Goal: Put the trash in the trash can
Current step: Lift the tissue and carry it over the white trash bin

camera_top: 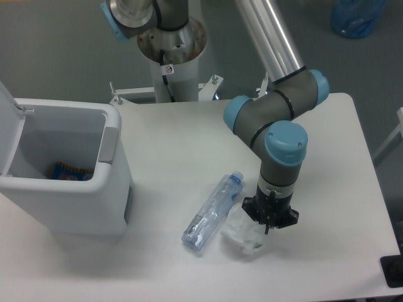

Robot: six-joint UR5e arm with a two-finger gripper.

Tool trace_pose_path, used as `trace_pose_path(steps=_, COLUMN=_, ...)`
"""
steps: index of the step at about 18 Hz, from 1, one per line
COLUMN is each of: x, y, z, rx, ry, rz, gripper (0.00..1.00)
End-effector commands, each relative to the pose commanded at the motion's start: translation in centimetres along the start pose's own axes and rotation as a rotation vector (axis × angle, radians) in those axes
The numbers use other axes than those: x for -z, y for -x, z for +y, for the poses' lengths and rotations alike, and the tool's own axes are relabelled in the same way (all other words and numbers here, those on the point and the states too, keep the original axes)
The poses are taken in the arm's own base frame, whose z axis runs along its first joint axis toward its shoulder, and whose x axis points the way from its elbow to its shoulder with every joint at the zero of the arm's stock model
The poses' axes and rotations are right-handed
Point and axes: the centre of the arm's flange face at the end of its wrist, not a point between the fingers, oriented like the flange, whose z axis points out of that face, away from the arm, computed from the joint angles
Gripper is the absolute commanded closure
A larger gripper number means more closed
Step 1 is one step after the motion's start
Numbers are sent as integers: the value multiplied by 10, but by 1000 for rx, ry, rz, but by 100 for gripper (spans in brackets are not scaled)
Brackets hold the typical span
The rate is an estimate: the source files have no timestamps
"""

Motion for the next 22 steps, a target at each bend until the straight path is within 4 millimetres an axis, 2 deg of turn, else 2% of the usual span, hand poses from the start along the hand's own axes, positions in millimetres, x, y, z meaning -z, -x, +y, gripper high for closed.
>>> trace_pose_path(steps=2, x=10, y=-2, z=-9, rx=37, ry=-53, rz=31, gripper=100)
trace_pose_path(steps=5, x=40, y=-17, z=-20, rx=54, ry=-129, rz=74, gripper=100)
trace_pose_path(steps=7, x=69, y=-32, z=-25, rx=64, ry=-173, rz=92, gripper=100)
trace_pose_path(steps=12, x=137, y=-103, z=-31, rx=53, ry=-310, rz=210, gripper=100)
trace_pose_path(steps=14, x=166, y=-123, z=-40, rx=52, ry=-360, rz=230, gripper=100)
trace_pose_path(steps=18, x=212, y=-161, z=-51, rx=58, ry=-446, rz=311, gripper=100)
trace_pose_path(steps=19, x=219, y=-169, z=-53, rx=57, ry=-456, rz=320, gripper=100)
trace_pose_path(steps=22, x=222, y=-211, z=-59, rx=11, ry=-465, rz=389, gripper=100)
